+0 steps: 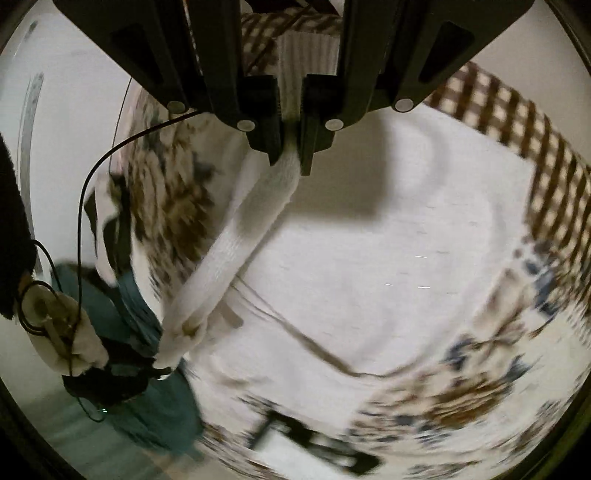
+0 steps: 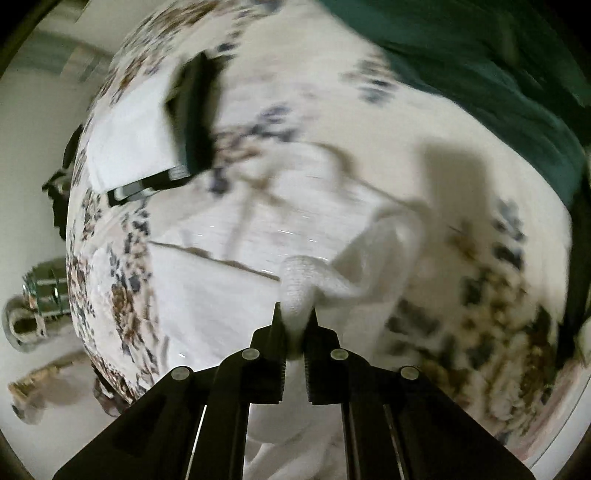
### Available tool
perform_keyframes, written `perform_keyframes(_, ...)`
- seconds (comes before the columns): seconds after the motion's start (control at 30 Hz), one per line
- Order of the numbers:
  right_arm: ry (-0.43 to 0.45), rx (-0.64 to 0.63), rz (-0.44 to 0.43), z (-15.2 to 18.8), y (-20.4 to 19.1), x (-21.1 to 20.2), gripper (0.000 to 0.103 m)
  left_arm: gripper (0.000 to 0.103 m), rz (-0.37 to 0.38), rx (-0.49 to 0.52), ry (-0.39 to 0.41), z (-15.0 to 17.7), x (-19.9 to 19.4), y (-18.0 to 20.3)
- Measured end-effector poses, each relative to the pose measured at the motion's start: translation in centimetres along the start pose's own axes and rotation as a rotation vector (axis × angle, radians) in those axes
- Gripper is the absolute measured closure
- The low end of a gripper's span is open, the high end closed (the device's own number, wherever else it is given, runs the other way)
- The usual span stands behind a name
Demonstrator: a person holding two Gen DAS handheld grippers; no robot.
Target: Fold small clothes
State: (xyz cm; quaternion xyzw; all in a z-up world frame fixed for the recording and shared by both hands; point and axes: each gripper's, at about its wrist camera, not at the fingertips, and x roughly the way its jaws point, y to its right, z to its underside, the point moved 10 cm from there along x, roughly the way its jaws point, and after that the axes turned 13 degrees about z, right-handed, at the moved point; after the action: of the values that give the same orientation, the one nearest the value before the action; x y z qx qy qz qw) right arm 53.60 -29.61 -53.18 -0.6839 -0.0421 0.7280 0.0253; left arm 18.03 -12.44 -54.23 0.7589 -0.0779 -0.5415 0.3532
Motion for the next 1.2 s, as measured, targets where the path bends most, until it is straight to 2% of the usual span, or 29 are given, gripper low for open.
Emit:
perform_keyframes(0.27,-0.021,-0.074,0.092,-2.2,-16.5,5.2,0.096,0.098,-0.002,-0.176,0.052,-2.7,-3.2,-9.4)
perform_keyframes(0.4,-0.040,-0.089,0.148,-2.5,-21.5,8.0,0.096,0.098,0.004,-0.245,0.055,-3.3,-3.8,-13.3)
perform_keyframes(0.57,-0.061,-0.100,0.219,-2.1,-25.0,11.1,0.096,0.098,0.015,-0.297,0.046,-3.5,-4.7,-16.0)
perform_keyframes(0.7,-0.063,-0.121,0.253,-1.9,-27.1,12.5,0.096,0.098,0.014,-0.301,0.017,-3.9,-5.3,-17.4)
perform_keyframes(0.9,-0.073,-0.132,0.266,-2.0,-29.6,13.9,0.096,0.098,-0.024,-0.309,-0.012,-4.8,-5.2,-20.3)
perform_keyframes(0.97,-0.095,-0.160,0.267,-1.8,-29.9,14.6,0.095,0.097,-0.030,-0.304,-0.064,-4.8,-4.3,-21.4)
perform_keyframes(1.07,-0.100,-0.199,0.224,-2.1,-29.7,14.6,0.088,0.089,-0.011,-0.323,-0.112,-4.9,-3.9,-22.2)
perform_keyframes(1.13,-0.120,-0.198,0.114,-1.7,-29.1,13.2,0.059,0.077,-0.020,-0.327,-0.140,-5.1,-4.3,-22.3)
perform_keyframes(1.17,-0.117,-0.186,0.067,-1.6,-28.6,12.4,0.053,0.062,-0.025,-0.325,-0.153,-5.4,-4.6,-22.3)
perform_keyframes(1.2,-0.097,-0.172,0.040,-1.5,-27.5,11.2,0.044,0.042,-0.022,-0.326,-0.156,-5.7,-4.9,-22.2)
